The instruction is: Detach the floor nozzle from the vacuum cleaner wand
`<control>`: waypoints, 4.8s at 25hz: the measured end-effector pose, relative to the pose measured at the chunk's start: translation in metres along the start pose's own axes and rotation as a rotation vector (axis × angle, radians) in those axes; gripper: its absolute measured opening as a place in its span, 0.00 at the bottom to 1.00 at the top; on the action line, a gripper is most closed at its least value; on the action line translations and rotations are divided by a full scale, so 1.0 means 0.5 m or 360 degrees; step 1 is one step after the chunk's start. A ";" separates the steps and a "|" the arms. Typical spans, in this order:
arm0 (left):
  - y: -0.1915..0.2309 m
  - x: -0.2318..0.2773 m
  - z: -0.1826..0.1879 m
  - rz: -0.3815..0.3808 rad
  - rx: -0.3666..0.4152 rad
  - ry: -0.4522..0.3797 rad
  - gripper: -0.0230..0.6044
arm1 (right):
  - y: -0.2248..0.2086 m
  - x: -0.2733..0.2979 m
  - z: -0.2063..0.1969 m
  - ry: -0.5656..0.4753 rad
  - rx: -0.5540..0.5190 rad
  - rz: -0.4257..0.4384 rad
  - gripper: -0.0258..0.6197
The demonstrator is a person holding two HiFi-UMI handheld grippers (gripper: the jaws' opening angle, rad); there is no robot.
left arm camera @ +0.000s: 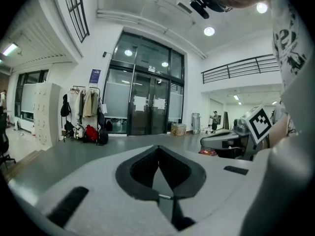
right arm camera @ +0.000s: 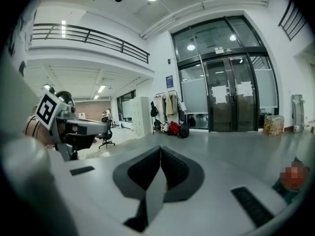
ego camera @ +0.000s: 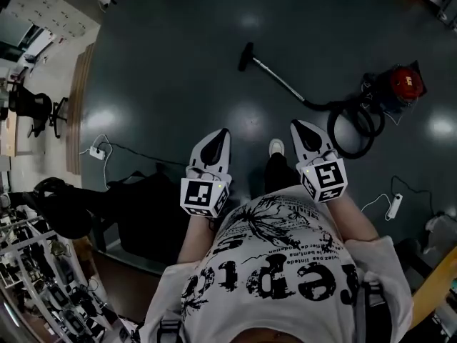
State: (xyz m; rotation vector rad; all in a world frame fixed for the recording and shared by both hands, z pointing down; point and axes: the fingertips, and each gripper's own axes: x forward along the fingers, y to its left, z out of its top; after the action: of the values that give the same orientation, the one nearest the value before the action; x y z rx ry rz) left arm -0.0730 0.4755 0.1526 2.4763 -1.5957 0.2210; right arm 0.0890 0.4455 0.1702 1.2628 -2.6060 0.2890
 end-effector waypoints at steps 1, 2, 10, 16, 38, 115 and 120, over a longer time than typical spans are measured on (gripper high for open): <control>0.014 0.034 0.011 0.0008 0.0025 0.0008 0.04 | -0.032 0.033 0.017 -0.0002 0.0000 0.0015 0.04; 0.027 0.068 0.021 0.0018 0.0050 0.0018 0.04 | -0.065 0.066 0.033 -0.0003 0.0000 0.0033 0.04; 0.131 0.303 0.041 0.0128 0.0011 0.0051 0.04 | -0.274 0.304 0.094 0.0007 -0.0024 0.0133 0.04; 0.279 0.433 0.043 0.0055 0.0031 0.0128 0.04 | -0.309 0.466 0.113 0.0056 0.0046 0.0100 0.04; 0.674 1.018 -0.038 -0.0576 0.0001 0.0445 0.04 | -0.527 0.975 0.101 0.0203 0.0181 -0.0264 0.05; 0.502 1.248 -0.169 -0.0837 0.0095 0.0796 0.40 | -0.510 1.041 -0.182 0.0631 -0.0019 0.0665 0.27; 0.411 1.160 0.173 -0.0728 0.0379 0.0402 0.39 | -0.464 0.879 0.100 0.0467 -0.0036 0.0658 0.27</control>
State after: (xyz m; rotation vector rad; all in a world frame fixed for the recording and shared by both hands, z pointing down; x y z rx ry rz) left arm -0.0204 -0.1404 0.2147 2.7695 -0.9208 0.6521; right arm 0.0017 -0.0363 0.2679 0.6059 -2.5742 0.4737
